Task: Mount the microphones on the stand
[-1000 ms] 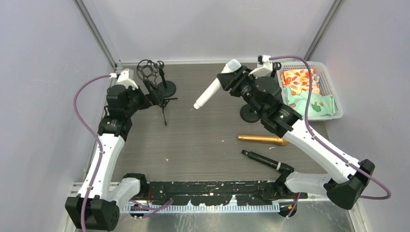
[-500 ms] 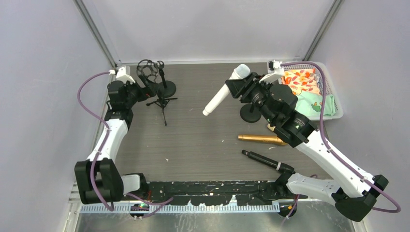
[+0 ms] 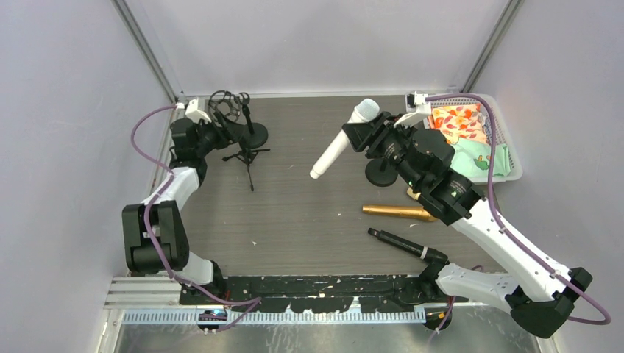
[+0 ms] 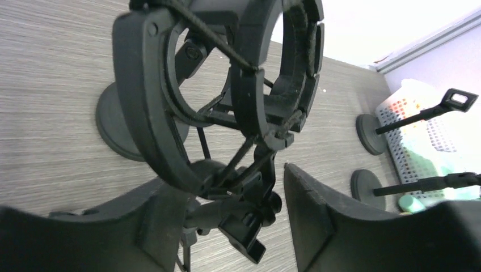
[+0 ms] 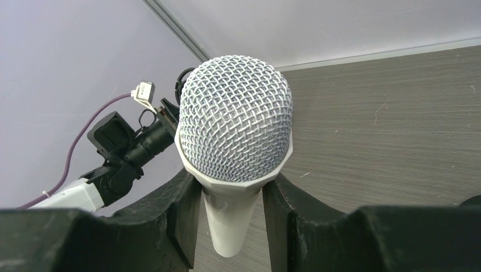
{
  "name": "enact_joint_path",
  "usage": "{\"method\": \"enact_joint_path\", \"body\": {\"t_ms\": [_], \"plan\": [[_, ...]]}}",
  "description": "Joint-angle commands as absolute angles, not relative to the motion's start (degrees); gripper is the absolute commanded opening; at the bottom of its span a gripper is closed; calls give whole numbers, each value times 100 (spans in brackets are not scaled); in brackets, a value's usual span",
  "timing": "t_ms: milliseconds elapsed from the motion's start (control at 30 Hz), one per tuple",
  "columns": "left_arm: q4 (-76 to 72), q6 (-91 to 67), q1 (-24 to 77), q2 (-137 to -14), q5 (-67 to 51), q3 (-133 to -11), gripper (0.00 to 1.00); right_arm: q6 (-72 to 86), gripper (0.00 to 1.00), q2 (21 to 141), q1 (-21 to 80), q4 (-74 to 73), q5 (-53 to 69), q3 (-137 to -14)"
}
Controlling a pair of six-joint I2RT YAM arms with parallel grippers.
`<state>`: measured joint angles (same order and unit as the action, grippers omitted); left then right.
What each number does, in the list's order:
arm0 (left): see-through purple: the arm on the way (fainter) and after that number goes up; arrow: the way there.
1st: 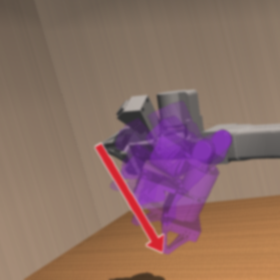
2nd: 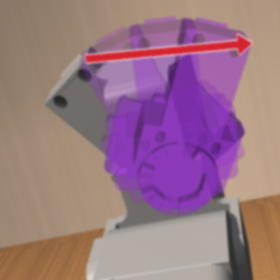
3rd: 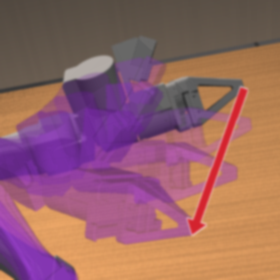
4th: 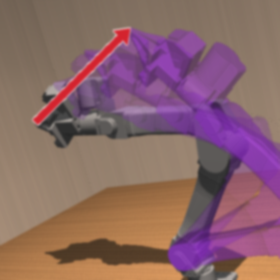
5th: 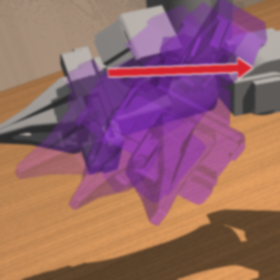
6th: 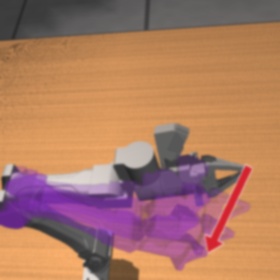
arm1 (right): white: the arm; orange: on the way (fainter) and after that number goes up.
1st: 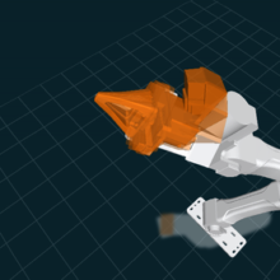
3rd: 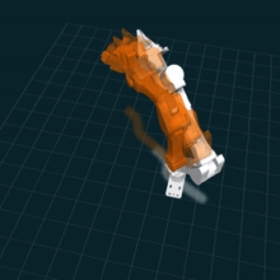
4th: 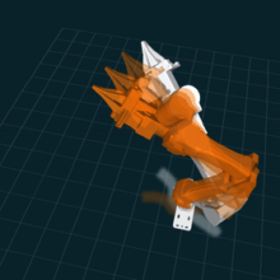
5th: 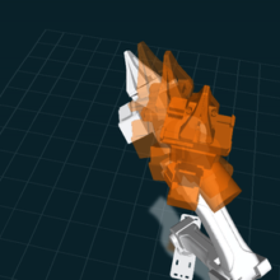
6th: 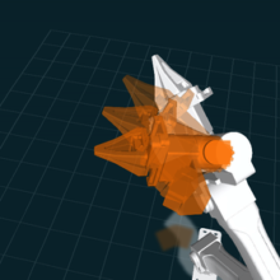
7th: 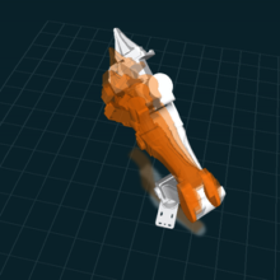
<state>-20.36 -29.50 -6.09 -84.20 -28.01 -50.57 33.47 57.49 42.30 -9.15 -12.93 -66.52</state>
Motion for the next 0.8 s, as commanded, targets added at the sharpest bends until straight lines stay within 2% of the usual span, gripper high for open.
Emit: {"method": "enact_joint_path", "body": {"t_ms": [0, 67, 267, 433, 767], "plan": [[-2775, -3191, -651, -8585, -3229, -5379, 56, 3241, 1, 5570, 4226, -672, -1268, -6659], [-2897, -3277, -650, -8641, -3331, -5387, 45, 3240, 1, 5564, 4222, -629, -1237, -6631], [-2962, -3382, -622, -8445, -3472, -5199, 23, 3128, 1, 5512, 4228, -288, -1229, -6332], [-2844, -3380, -145, -8086, -3392, -4995, 2, 2691, 1, 5410, 4223, 546, -1369, -5799], [-2622, -3510, 1124, -7332, -3242, -4487, 1, 1751, 1, 5232, 4227, 1918, -1354, -5130]]}}
